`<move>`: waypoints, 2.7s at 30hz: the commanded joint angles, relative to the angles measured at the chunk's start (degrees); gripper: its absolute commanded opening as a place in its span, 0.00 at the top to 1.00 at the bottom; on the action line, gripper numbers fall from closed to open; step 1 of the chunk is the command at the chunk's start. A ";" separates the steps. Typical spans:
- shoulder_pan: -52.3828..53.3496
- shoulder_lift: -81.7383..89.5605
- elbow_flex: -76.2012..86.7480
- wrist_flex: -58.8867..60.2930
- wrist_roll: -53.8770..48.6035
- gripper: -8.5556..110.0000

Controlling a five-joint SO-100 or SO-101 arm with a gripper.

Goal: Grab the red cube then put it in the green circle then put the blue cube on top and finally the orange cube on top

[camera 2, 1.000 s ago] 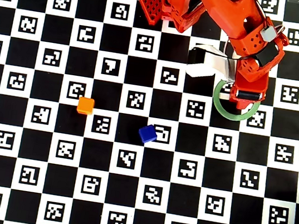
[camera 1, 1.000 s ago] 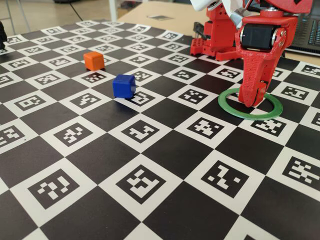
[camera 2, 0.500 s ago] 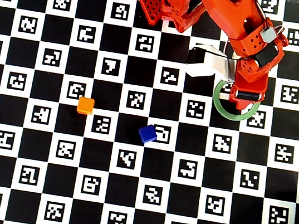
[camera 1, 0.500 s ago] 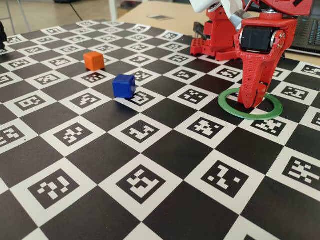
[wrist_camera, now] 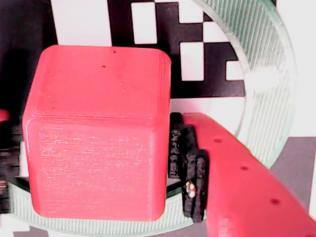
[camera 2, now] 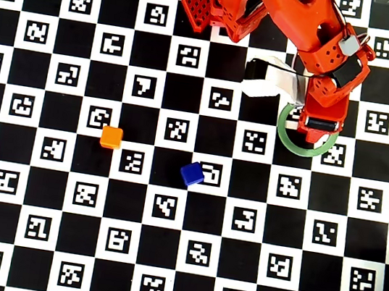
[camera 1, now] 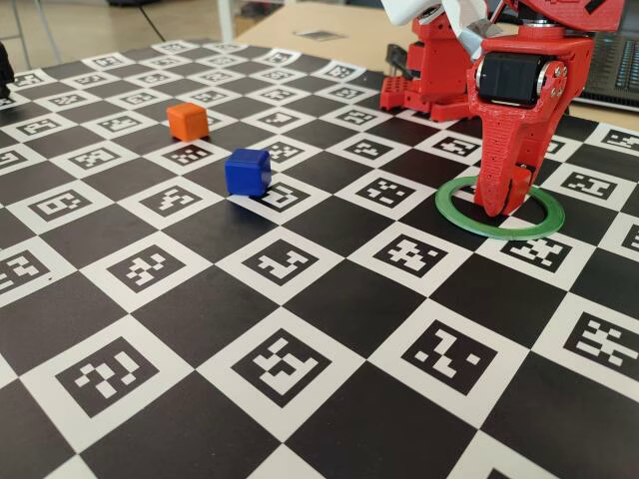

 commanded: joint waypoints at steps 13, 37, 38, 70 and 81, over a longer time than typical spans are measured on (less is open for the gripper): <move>1.14 1.41 -1.67 2.46 -0.18 0.52; 7.12 11.34 -26.37 34.45 -5.80 0.52; 7.91 11.60 -27.95 36.56 -6.77 0.52; 51.68 9.84 -45.79 54.05 -53.79 0.60; 51.50 3.16 -40.78 44.65 -58.54 0.59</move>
